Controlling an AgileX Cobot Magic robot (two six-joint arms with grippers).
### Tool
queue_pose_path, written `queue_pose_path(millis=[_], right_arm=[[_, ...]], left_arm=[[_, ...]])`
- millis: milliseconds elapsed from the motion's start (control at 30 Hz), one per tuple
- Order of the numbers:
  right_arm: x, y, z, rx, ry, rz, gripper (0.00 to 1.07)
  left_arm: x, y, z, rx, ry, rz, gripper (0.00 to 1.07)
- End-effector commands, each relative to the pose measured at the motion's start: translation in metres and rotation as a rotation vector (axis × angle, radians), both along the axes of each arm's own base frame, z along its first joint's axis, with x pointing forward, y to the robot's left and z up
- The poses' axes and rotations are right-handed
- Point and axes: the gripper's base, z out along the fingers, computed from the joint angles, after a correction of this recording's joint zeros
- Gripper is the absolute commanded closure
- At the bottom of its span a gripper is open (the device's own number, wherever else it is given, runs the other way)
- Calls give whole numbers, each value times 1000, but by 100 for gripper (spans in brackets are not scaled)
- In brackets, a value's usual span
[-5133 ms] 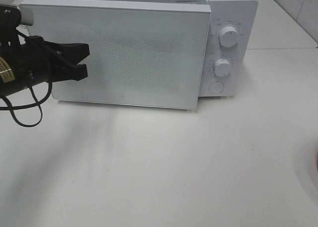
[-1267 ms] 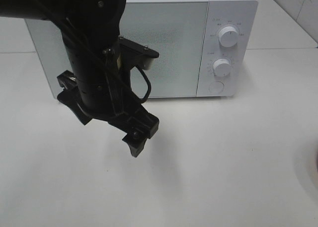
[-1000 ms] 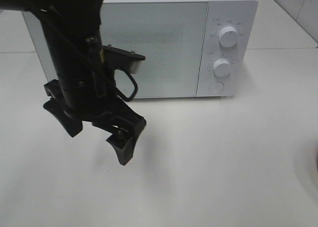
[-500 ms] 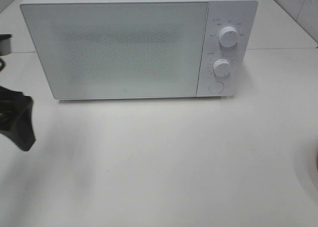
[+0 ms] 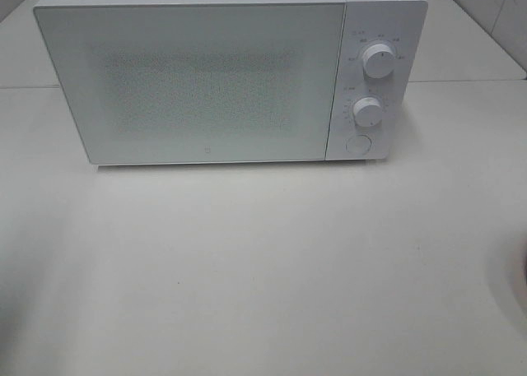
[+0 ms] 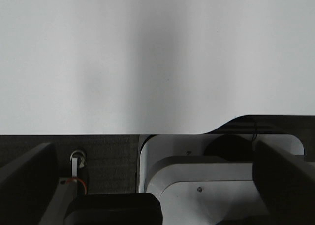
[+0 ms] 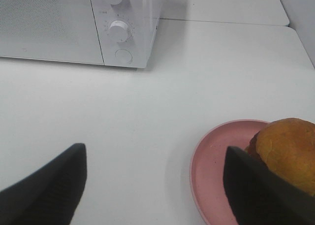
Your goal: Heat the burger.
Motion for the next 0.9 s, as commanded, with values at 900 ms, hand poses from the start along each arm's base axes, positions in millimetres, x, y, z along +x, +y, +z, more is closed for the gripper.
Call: queue_pose_path(millis=[900], right_arm=[[-4, 0, 0, 12, -42, -5, 32]], left_arm=[[-148, 15, 36, 90, -762, 1, 6]])
